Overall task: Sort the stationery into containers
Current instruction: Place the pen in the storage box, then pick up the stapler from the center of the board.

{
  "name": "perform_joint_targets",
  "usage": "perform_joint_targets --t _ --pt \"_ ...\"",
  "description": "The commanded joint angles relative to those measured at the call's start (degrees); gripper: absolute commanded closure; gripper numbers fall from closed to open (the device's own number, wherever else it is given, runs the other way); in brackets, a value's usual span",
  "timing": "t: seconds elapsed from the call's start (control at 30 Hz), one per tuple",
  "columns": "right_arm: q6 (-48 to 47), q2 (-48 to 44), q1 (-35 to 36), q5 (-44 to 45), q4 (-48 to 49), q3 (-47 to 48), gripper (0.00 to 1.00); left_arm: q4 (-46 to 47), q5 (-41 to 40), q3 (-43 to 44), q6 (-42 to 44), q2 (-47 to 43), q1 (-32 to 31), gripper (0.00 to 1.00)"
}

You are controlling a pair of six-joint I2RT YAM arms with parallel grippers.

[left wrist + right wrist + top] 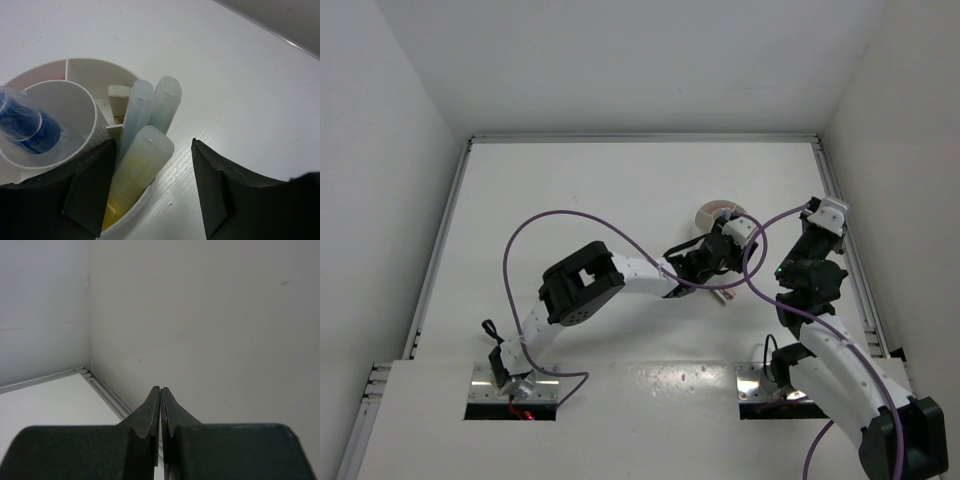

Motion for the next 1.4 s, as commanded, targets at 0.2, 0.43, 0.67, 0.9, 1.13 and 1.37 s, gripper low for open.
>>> perform_joint_targets --t 0.2,0.43,0.67,0.9,1.13,1.37 --pt "0.59 -0.57 -0.01 -0.66 3.09 -0.31 1.0 -2.6 -1.86 0.96 2.17 -3.33 -0.1 0.31" --pt "0.59 -0.57 -0.01 -0.66 3.09 -0.31 1.0 -4.44 -1.86 5.61 4.11 -3.33 -0.1 0.31" --pt "0.59 -0.57 -0.01 -0.66 3.09 -0.31 1.0 -5.77 -1.86 8.43 4.72 -3.33 -0.1 0.31" --pt "0.59 -0.57 -0.01 -0.66 3.09 -0.31 1.0 -5.77 -0.81 7.9 4.72 -5.96 -0.1 0.31" --pt "0.59 -0.57 -0.01 -0.66 3.09 -0.31 1.0 -5.77 0.33 7.38 5.34 -8.51 -1.85 0.3" --pt "0.07 -1.1 -0.01 -0.66 3.62 -0.31 1.0 -6.29 0.33 7.38 5.34 -11.15 -2.99 0.3"
